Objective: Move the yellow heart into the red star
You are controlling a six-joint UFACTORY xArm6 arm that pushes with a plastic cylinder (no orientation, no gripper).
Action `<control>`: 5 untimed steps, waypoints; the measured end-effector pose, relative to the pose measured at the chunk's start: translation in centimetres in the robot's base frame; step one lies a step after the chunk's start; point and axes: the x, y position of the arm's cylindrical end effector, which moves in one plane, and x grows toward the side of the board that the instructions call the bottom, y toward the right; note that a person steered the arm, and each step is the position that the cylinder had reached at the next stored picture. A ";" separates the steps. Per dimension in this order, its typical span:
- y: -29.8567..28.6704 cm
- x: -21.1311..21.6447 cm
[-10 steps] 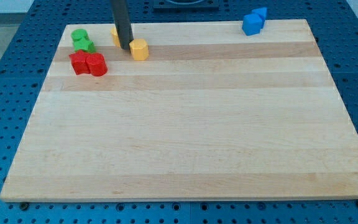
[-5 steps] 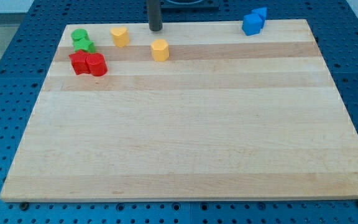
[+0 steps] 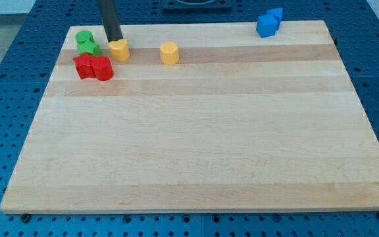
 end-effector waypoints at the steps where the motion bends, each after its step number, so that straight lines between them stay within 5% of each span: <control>1: 1.9 -3.4; 5: 1.7 1.1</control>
